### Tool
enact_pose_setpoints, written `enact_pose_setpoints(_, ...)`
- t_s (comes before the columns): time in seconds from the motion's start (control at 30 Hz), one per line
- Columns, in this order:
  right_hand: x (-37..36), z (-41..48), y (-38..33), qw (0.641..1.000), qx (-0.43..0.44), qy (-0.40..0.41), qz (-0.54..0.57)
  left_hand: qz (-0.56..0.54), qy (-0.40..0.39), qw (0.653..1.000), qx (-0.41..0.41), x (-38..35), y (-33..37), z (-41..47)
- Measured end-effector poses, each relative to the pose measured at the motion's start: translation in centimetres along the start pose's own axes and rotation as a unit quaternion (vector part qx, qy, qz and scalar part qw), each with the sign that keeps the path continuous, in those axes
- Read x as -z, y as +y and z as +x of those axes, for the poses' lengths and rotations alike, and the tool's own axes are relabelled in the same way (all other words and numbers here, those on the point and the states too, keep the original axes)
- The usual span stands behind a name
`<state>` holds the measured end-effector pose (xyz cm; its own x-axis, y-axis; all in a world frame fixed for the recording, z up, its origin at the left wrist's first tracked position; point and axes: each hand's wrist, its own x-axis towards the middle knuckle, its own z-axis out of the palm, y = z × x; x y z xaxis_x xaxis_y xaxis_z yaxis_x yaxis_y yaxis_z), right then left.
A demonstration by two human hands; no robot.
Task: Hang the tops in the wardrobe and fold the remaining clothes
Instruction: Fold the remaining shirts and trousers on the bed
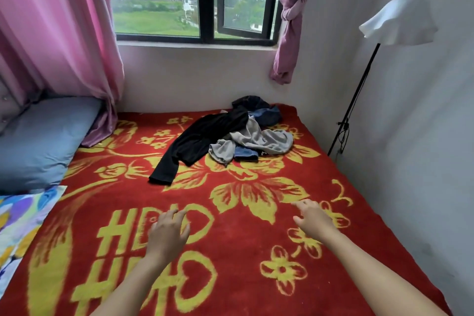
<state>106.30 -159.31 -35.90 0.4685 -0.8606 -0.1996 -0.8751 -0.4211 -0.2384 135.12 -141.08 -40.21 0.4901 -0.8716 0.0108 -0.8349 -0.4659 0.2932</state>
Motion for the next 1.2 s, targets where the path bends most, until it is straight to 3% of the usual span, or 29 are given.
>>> enact_pose_setpoints(0.27,0.9,13.0,4.5,0.999,0.033,-0.041,0.012,0.006,-0.046,0.997,0.061,-3.6,8.0,8.6)
enact_pose_setpoints(0.5,0.8,19.0,4.8,0.996,0.038,-0.075,0.005,0.017,-0.048,0.996,0.079,-4.7,9.9,15.3)
enact_pose_setpoints(0.87,-0.8,31.2,1.7,0.996,0.043,-0.075,-0.003,0.059,-0.106,0.989,0.081,-8.5,5.0,29.9)
enact_pose_setpoints(1.2,-16.9,46.9,-2.6,0.978,0.046,-0.198,-0.053,0.113,-0.142,0.977,0.113,-20.0,-4.8,45.3)
